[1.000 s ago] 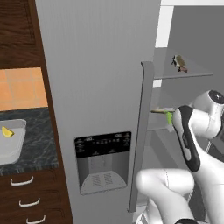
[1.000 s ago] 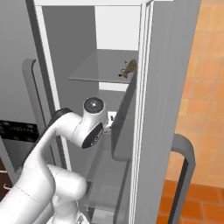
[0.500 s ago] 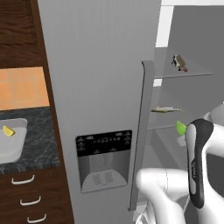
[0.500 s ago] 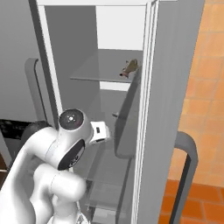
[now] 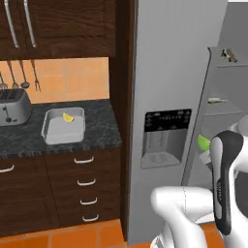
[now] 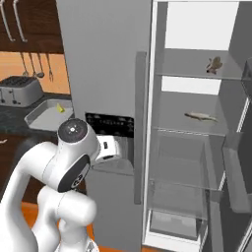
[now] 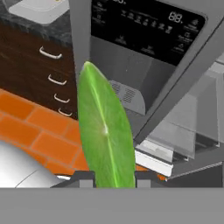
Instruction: Place one lemon wedge and one fish in each tupperware on the nearby counter, to pack two identical lunches.
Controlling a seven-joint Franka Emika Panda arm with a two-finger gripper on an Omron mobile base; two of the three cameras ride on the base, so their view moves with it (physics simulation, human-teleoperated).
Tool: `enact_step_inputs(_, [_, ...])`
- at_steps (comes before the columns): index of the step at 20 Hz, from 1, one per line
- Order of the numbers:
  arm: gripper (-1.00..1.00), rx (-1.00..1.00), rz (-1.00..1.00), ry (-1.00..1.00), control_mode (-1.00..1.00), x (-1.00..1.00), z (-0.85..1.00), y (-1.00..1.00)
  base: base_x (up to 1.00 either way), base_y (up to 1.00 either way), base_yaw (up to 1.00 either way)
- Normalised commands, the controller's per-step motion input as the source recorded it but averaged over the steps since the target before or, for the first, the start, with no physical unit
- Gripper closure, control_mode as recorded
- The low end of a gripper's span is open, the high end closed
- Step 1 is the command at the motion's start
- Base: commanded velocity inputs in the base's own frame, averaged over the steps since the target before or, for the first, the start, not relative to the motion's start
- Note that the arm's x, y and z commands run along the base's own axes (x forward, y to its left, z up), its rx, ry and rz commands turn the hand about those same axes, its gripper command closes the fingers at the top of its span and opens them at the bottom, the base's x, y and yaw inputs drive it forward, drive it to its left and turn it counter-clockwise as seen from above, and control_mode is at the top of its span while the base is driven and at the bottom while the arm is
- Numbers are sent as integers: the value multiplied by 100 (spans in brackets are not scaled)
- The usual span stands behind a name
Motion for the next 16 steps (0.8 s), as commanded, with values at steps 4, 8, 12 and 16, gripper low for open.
enact_step_inputs(4, [100,0,0,0,100,0,0,0,15,100,4])
enact_step_inputs(8, [100,0,0,0,100,0,0,0,28,100,0])
enact_step_inputs(12, [100,0,0,0,100,0,0,0,29,100,0])
enact_step_inputs(16, [100,0,0,0,100,0,0,0,41,100,0])
